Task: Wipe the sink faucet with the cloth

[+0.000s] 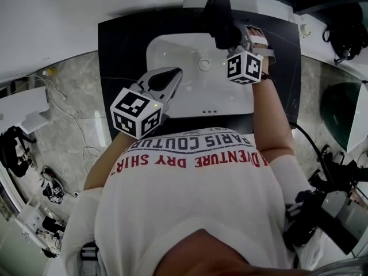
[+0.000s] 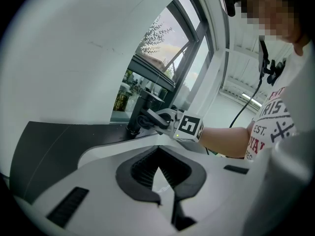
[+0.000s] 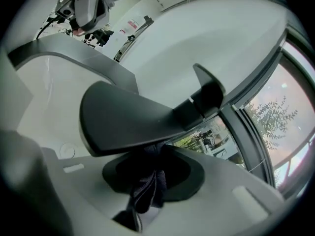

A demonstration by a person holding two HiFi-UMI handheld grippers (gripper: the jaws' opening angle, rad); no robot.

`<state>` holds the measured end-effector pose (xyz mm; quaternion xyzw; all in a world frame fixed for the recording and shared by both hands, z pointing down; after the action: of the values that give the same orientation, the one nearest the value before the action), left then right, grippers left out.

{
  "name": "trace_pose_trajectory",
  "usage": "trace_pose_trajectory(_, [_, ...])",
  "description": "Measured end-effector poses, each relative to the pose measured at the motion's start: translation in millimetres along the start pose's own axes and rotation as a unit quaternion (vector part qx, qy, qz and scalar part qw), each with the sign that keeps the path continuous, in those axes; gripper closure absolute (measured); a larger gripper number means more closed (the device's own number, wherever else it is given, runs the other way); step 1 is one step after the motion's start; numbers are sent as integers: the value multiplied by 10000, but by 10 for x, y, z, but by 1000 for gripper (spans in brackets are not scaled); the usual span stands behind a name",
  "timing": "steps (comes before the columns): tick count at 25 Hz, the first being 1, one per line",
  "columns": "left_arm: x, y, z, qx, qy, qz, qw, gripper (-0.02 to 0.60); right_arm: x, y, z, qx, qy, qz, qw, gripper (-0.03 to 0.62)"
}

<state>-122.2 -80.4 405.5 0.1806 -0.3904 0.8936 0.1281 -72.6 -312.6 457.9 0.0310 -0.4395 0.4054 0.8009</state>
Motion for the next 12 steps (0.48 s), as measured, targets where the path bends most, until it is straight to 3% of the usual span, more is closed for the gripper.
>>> trace_pose_trajectory(12, [-109,11,-41,35,-78,162,9998,580,2,-33,-210,-17,-129,73,9999,517])
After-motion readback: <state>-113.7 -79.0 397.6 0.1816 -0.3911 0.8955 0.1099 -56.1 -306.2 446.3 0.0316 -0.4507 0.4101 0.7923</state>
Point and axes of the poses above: the fingertips, and each gripper's own axes: z forward along the fingers, x to its left, y out of its top, the point moved 8 cm from there along -z, backward along the fingers, and after that the axes turned 13 degrees about x, right-handed, at the moved point
